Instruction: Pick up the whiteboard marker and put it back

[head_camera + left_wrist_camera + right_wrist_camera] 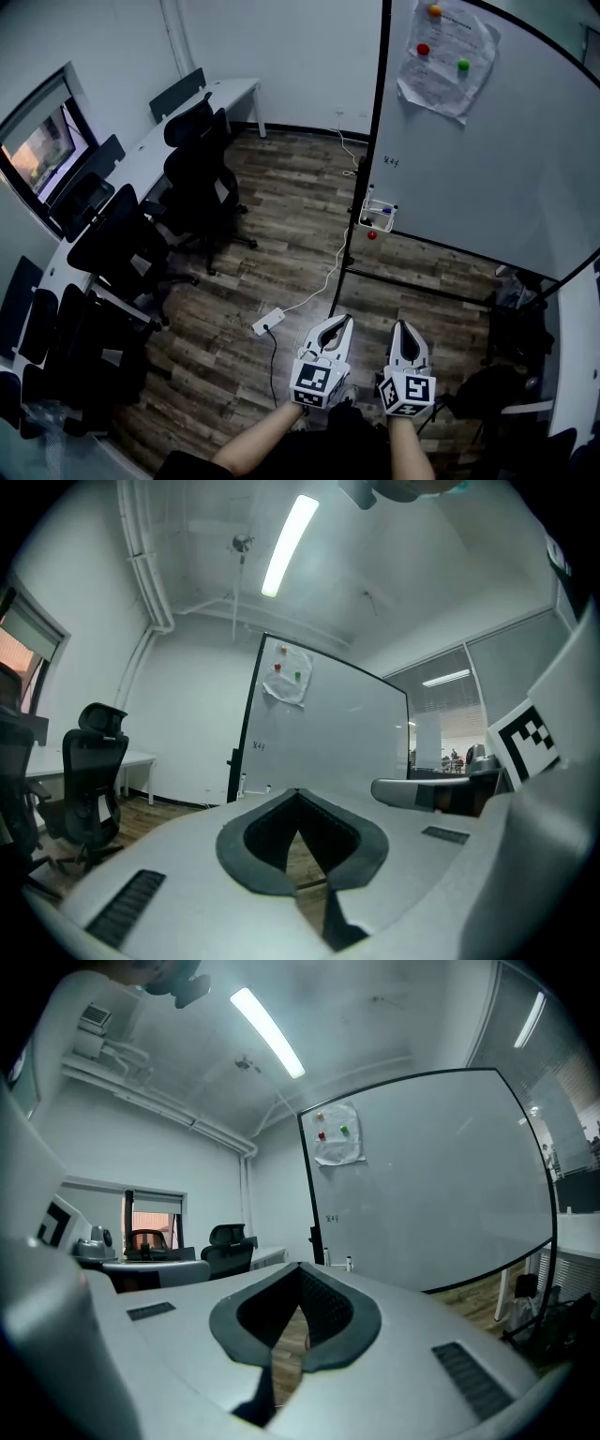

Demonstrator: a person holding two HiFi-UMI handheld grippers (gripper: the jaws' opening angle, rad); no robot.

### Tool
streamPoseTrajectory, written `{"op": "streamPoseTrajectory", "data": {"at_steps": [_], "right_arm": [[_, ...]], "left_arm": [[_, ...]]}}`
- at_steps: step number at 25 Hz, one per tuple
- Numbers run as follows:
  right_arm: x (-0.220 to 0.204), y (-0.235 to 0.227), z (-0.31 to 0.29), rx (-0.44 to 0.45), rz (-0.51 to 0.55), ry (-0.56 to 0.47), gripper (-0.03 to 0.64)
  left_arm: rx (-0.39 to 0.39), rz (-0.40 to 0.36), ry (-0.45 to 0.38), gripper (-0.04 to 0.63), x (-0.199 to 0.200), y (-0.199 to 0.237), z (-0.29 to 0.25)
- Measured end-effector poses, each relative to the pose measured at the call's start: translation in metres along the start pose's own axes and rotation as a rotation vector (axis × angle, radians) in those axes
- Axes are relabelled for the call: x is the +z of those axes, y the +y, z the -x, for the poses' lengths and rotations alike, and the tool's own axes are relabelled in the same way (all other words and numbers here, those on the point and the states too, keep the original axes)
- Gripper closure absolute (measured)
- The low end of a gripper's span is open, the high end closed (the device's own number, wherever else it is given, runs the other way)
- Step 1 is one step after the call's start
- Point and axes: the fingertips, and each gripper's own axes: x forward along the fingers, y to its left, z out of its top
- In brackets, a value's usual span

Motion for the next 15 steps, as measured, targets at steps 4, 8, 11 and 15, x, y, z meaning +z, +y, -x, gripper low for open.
{"op": "streamPoseTrajectory", "data": {"at_steps": [4, 8, 11, 15], "right_arm": [[0.002, -0.019, -0.028, 0.023, -0.006, 0.008, 0.607], [0.006, -0.034, -0.048, 0.045, -0.010, 0.010, 0.607], [0.009, -0.042, -0.062, 0.066, -0.011, 0.012, 0.607], [0.011, -0.051, -0.075, 0.082, -0.023, 0.013, 0.607]], "left_arm": [[0.020, 0.017, 0.001, 0.588, 0.002, 0.004, -0.037], [0.042, 0.029, 0.006, 0.588, 0.005, 0.002, -0.065], [0.060, 0.040, 0.006, 0.588, 0.007, 0.003, -0.081], [0.072, 0.047, 0.009, 0.588, 0.008, 0.001, -0.097]]}}
